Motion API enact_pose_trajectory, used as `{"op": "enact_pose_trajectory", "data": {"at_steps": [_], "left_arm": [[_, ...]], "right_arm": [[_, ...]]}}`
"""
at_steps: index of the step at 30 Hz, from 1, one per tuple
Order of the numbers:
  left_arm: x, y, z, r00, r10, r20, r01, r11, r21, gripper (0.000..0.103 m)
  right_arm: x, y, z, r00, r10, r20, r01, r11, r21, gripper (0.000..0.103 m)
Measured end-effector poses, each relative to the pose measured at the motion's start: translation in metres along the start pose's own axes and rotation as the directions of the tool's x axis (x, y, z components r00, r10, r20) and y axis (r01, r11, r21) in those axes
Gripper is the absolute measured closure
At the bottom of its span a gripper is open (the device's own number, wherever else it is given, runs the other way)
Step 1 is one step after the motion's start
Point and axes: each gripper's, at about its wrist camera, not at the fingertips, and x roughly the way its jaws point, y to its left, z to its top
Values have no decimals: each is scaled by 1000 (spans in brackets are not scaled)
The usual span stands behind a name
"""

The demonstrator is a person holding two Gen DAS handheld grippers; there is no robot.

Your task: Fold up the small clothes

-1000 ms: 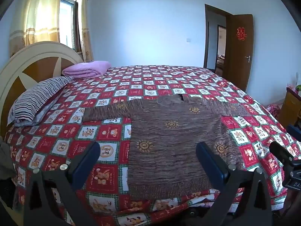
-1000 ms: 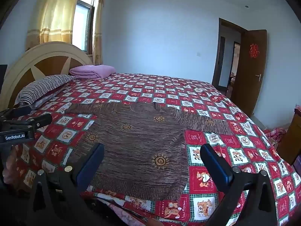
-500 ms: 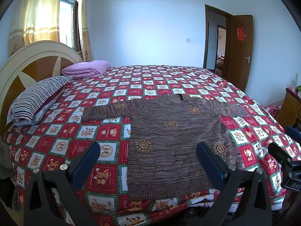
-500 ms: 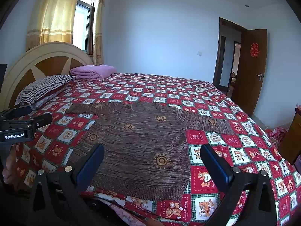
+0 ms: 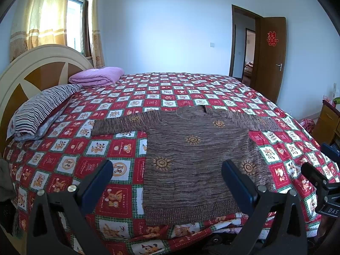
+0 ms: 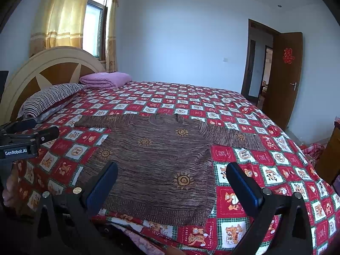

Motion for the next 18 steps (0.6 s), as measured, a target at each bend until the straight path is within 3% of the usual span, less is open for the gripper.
{"op": "enact_pose_trajectory", "data": {"at_steps": [18], "left_arm": [[1,-3,0,1000,-3,-3,3,1000,-4,0]], "right_arm": [[1,5,-3,1000,6,-12,-6,1000,-8,1]]}}
